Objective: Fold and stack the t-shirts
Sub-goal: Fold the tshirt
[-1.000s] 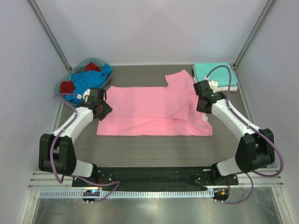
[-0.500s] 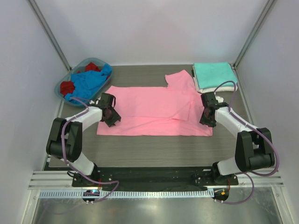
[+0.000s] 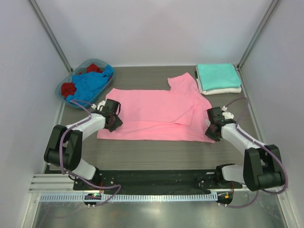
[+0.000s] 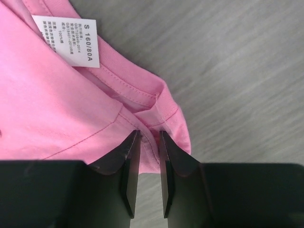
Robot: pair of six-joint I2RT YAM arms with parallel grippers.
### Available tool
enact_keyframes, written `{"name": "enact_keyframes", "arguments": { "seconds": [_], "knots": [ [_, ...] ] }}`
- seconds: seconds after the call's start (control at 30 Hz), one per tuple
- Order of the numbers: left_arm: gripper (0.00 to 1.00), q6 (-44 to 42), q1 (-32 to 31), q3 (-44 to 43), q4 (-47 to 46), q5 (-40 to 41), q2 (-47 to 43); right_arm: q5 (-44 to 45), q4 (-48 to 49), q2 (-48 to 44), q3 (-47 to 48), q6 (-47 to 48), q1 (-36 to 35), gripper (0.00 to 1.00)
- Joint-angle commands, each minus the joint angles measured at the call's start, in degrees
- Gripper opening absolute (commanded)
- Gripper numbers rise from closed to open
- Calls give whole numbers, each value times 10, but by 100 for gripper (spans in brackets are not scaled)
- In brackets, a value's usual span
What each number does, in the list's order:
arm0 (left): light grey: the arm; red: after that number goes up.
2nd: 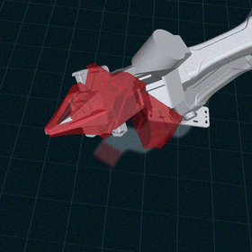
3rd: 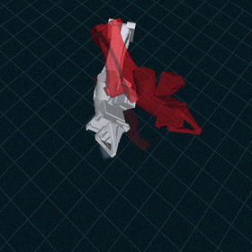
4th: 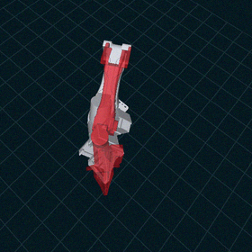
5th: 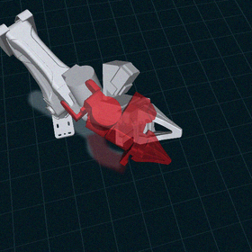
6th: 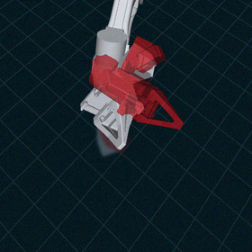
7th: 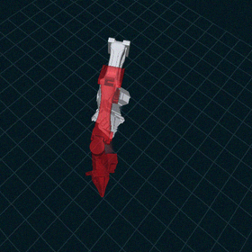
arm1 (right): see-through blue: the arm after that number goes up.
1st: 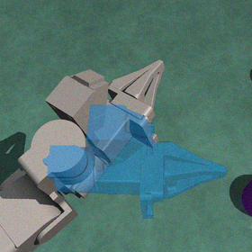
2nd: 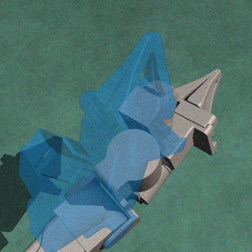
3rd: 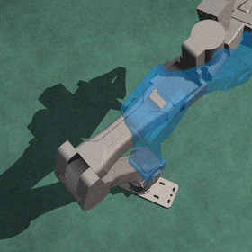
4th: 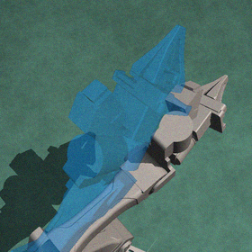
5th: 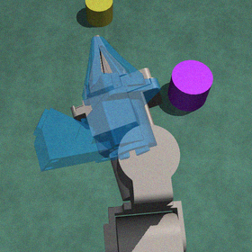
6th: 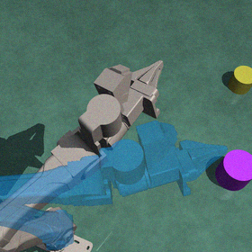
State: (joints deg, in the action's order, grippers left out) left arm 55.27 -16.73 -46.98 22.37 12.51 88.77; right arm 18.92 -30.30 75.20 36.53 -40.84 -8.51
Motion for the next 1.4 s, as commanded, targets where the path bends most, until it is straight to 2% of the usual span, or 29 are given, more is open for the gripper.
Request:
{"name": "enact_keyframes", "arguments": {
  "seconds": [0.0,0.17,0.27,0.37,0.4,0.43,0.5,0.57,0.7,0.77,1.0,1.23,1.37],
  "knots": [
    [40,0,-16,44,89,63,-22,7,-37,-72,-29,-49,2,28],
    [41,-2,-44,1,145,119,-75,30,-74,-131,17,-38,1,33],
    [42,-14,-45,-53,157,94,-105,-3,-37,-134,56,9,1,37],
    [44,-64,-45,-66,68,-9,-139,-17,-13,-91,104,32,1,40],
    [46,-83,-46,-61,-2,-100,-146,-26,-4,-78,115,42,1,41],
    [48,-87,-48,-48,-38,-144,-151,-40,7,-43,127,67,1,42],
    [57,-94,-53,-49,-103,-213,-146,-93,41,-7,162,115,1,43],
    [59,-111,-63,-74,-117,-238,-128,-140,51,54,205,138,2,44],
    [57,-125,-70,-123,-94,-292,-53,-170,50,123,252,128,-2,44],
    [58,-126,-70,-130,-88,-306,-48,-167,61,141,262,118,-16,45],
    [61,-197,-70,-168,35,-337,-69,-153,88,214,280,116,-38,46],
    [63,-236,-69,-145,75,-320,-113,-134,93,257,308,119,-48,45],
    [64,-240,-63,-143,87,-306,-120,-126,95,282,323,124,-50,40]
  ]
}}
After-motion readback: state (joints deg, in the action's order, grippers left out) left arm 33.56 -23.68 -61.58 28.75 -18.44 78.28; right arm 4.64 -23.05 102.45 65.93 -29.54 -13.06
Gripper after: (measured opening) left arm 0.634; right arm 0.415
